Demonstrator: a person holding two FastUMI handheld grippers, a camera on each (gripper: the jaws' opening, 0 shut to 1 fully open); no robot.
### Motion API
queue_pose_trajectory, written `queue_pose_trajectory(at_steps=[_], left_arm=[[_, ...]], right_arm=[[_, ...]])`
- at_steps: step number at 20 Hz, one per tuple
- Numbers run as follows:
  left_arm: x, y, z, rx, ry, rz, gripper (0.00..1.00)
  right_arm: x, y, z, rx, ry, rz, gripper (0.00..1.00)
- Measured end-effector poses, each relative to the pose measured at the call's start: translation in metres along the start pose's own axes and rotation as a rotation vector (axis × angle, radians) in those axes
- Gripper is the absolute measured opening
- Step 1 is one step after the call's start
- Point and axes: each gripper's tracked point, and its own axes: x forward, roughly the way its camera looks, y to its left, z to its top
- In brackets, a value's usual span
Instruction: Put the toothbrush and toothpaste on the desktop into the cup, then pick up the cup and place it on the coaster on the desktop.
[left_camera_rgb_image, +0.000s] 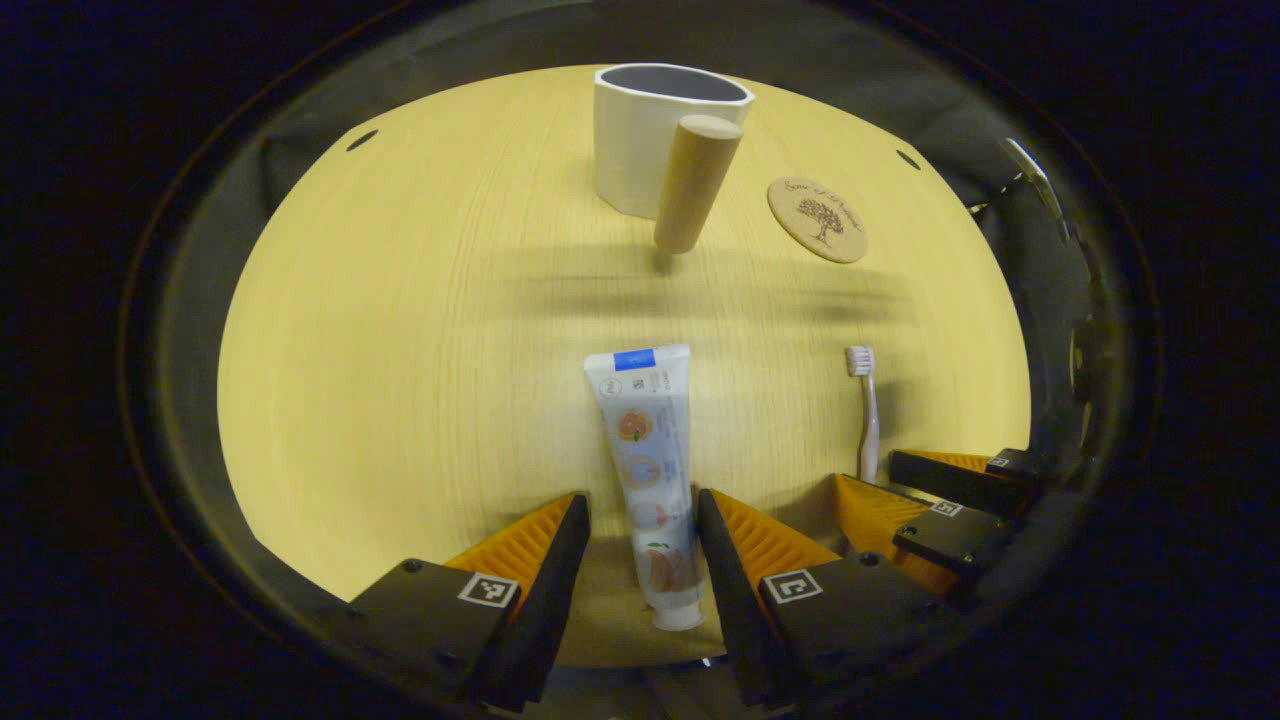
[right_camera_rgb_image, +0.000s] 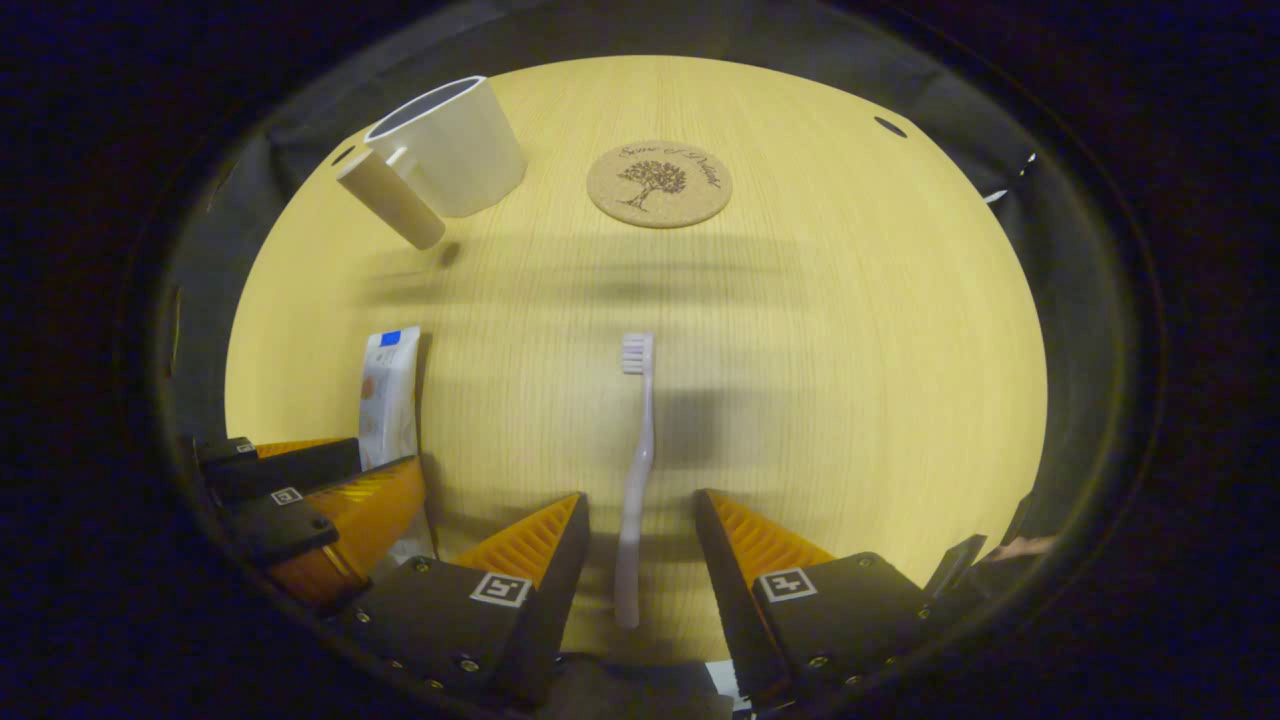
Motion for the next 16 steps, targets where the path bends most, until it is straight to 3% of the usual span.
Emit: queue_pose_trajectory(at_steps=[1, 3, 5, 7, 9, 10, 11, 12, 13, 14, 16], left_arm=[[0.0016, -0.0004, -0.0013, -0.002, 0.006, -0.006, 0.73], [0.0038, 0.0027, -0.0024, 0.007, 0.007, 0.008, 0.61], [0.0015, 0.0026, -0.0022, 0.013, 0.007, 0.009, 0.57], [0.0034, 0.0029, -0.0007, 0.016, -0.003, 0.009, 0.50], [0.0011, 0.0033, -0.0015, 0.024, -0.007, 0.005, 0.41], [0.0005, 0.0049, -0.0011, 0.015, -0.015, 0.008, 0.41], [0.0012, 0.0042, -0.0006, 0.018, -0.017, 0.001, 0.34], [0.0013, 0.0044, 0.0000, 0.029, -0.020, -0.012, 0.34], [-0.0005, 0.0071, 0.0005, 0.023, -0.035, -0.021, 0.34], [0.0006, 0.0042, 0.0012, 0.022, -0.035, -0.028, 0.27], [-0.0011, 0.0054, 0.0013, 0.008, -0.051, -0.036, 0.27]], right_arm=[[0.0043, -0.0038, 0.0008, -0.001, -0.005, -0.017, 0.68], [0.0008, -0.0027, -0.0011, -0.012, 0.007, -0.007, 0.36], [0.0022, -0.0047, -0.0014, -0.022, 0.006, -0.004, 0.41], [-0.0008, -0.0014, -0.0033, -0.014, 0.015, 0.014, 0.14], [0.0055, -0.0029, -0.0020, -0.003, -0.002, 0.021, 0.16], [0.0020, -0.0017, -0.0032, 0.007, 0.002, 0.036, 0.09], [0.0003, -0.0030, -0.0012, 0.009, -0.007, 0.046, 0.08], [0.0005, -0.0023, -0.0018, 0.012, -0.008, 0.056, 0.12], [0.0003, -0.0024, -0.0021, 0.005, -0.012, 0.065, 0.11], [0.0001, -0.0023, -0.0027, 0.001, -0.016, 0.067, 0.08], [-0.0009, -0.0019, -0.0032, -0.002, -0.027, 0.074, 0.08]])
